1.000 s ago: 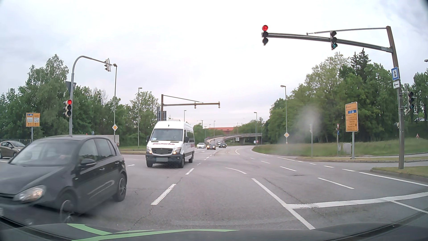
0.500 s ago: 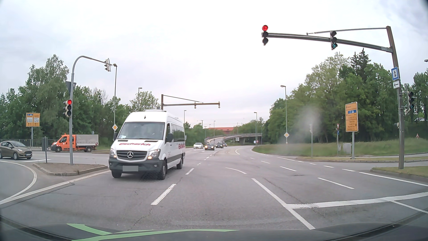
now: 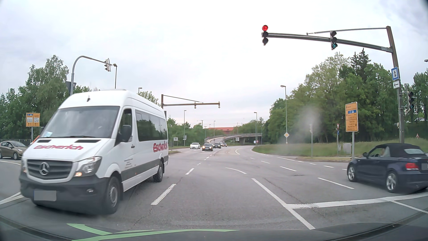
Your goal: Follow the waypoints while adhering to traffic rules and regulations
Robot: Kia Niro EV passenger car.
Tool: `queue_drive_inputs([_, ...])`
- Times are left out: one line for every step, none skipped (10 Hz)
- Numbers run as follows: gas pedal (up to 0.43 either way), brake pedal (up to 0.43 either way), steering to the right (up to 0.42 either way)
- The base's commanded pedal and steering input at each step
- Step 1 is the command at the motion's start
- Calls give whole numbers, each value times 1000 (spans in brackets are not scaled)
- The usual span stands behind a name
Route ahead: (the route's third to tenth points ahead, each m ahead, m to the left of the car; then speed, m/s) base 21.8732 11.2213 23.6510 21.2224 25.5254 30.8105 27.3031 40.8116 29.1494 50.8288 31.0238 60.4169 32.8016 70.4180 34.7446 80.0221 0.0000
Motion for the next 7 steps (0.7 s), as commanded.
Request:
queue_drive_inputs([0, 323, 4])
queue_drive_inputs([0, 323, 4])
queue_drive_inputs([0, 323, 4])
queue_drive_inputs([0, 323, 4])
queue_drive_inputs([0, 323, 4])
queue_drive_inputs([0, 323, 4])
queue_drive_inputs([0, 323, 4])
